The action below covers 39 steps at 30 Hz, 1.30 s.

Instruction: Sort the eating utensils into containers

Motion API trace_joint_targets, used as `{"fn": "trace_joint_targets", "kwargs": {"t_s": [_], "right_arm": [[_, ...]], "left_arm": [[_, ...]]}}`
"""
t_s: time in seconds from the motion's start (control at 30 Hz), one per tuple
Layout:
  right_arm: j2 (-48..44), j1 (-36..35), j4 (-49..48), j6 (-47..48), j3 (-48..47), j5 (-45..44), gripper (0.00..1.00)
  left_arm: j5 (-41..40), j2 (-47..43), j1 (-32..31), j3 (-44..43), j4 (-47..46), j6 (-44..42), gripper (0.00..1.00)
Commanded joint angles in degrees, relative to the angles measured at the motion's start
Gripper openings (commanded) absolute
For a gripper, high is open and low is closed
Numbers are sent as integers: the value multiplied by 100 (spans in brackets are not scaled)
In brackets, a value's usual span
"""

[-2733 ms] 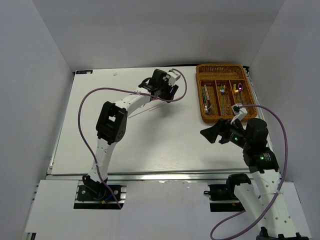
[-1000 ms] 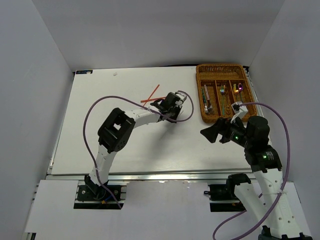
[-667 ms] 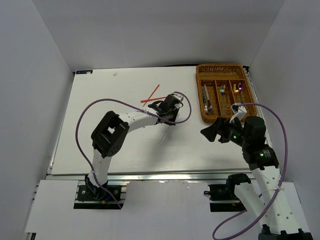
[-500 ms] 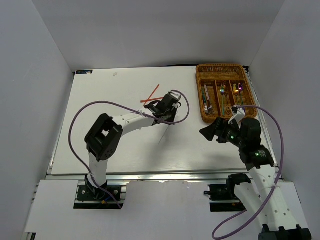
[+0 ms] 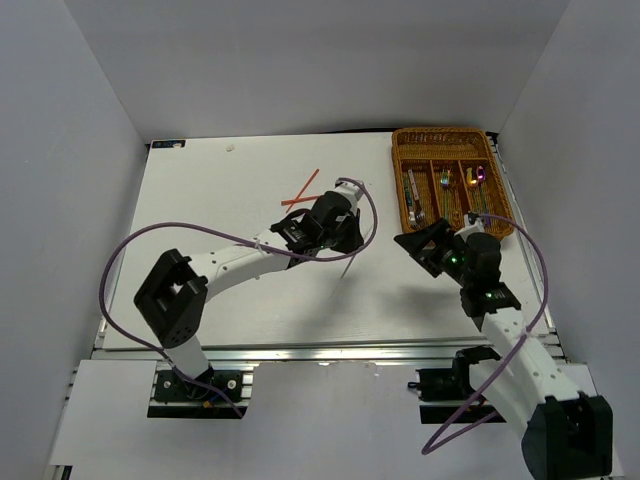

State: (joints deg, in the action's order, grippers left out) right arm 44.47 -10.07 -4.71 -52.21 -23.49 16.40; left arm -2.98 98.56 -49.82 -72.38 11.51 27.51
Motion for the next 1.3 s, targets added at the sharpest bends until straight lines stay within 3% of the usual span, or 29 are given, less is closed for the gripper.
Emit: {"fn": "trace_joint_targets", "kwargs": {"t_s": [0.0,0.13,0.47,0.57,0.83,0.93,0.97,1.03,1.07,1.1,1.13,1.23,1.27], "right_arm": [[526,-258,-987,-413,-323,-164,85],[1238,-487,-1234,-404,-595,-234,84],[1811,-769,-1832,-317,-859,-357,79],[2056,-786,-1910,-378,-921,-331,71],[2558,-953,-2455,-624,-1044,-120,40],[2576,-954,-2833,-861,-921,-128,6],[2584,-953,-2955,-940,-895,-163,0],[2628,-936,-2948,-1081,-921,-373,0],[2655,-875,-2904,-1099,-965,-453,0],[2690,-822,-2817,-1134,-1069,-576,0],[2777,-769,-2764,-1195,-1149,-838,0],[3207,-366,-2527,-1222,-1649,-1444,0],[3374,-104,-2448,-1326,-1825,-1604,0]], "left_arm": [[289,-487,-19,119,-394,237,0],[650,-531,-45,57,-492,282,0],[887,-452,-63,-39,-483,246,0],[957,-478,-80,-57,-518,246,0],[993,-435,-80,-285,-404,62,0],[687,-365,-80,-530,-106,-105,0],[581,-347,-80,-619,-35,-175,0],[117,-277,-80,-847,358,-245,13],[-95,-268,-80,-1083,518,-272,42],[-358,-294,-72,-1181,693,-272,77],[-857,-424,-80,-1243,982,-281,98],[-1799,-828,-72,-1130,1335,-255,98],[-2437,-1230,-71,-1016,1484,-150,98]]}}
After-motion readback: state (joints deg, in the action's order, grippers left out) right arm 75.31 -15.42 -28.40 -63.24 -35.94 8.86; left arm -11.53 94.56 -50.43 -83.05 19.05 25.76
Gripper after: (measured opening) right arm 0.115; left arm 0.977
